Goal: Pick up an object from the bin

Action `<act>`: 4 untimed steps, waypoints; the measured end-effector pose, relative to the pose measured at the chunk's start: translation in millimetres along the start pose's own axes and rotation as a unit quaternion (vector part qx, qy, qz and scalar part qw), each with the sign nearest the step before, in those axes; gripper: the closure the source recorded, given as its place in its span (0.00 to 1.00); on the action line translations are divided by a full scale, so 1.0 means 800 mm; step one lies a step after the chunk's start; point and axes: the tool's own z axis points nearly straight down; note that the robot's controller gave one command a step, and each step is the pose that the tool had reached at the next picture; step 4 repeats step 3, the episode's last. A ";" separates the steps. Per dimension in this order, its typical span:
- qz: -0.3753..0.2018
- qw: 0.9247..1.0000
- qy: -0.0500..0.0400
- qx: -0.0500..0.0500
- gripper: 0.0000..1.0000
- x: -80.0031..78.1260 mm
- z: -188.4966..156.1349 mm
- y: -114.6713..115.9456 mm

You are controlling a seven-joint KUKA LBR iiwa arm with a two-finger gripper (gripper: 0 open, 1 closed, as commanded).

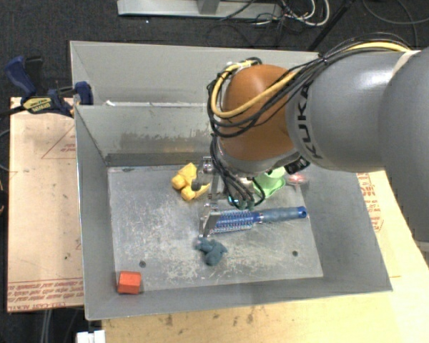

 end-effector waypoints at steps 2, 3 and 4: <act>-0.074 0.997 -0.004 0.000 1.00 0.008 0.081 -0.078; -0.082 0.997 -0.009 0.000 1.00 -0.014 -0.062 -0.081; -0.082 0.997 -0.009 0.000 1.00 -0.014 -0.062 -0.081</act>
Offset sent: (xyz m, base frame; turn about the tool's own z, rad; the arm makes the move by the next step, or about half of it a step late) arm -0.0072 -0.0629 -0.0648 -0.1503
